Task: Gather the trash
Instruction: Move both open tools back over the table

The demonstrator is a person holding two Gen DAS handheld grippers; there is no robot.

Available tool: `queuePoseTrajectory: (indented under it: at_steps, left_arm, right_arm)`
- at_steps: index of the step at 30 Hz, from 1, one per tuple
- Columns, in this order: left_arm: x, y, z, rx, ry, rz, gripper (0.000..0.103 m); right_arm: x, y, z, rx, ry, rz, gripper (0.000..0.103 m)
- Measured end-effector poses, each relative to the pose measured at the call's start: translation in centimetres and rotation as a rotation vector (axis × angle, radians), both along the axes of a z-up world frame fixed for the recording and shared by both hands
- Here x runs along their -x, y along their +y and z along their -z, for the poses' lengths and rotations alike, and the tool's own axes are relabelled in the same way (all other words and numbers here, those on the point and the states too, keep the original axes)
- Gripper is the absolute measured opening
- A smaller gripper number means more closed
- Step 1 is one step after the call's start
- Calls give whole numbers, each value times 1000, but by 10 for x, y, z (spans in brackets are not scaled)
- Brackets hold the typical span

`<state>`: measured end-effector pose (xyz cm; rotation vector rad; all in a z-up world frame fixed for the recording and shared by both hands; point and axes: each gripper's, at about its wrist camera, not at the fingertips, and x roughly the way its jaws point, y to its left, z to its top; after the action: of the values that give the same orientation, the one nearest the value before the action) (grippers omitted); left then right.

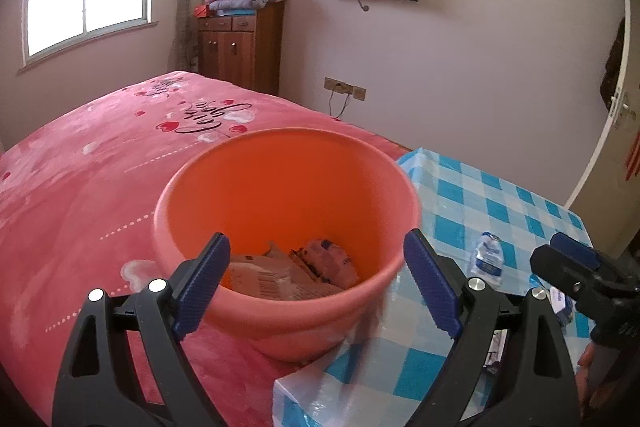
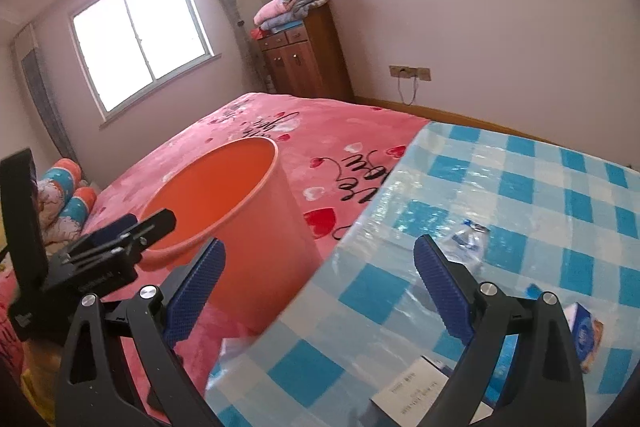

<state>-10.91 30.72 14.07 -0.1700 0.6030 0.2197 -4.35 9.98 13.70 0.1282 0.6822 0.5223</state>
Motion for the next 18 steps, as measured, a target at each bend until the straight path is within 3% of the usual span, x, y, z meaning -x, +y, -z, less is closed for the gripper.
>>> queuePoseTrajectory:
  at_steps: [18]
  left_arm:
    - [5,-68,8,-7,46,155,89]
  right_arm:
    - [38,-57,22,94,-52,161,94]
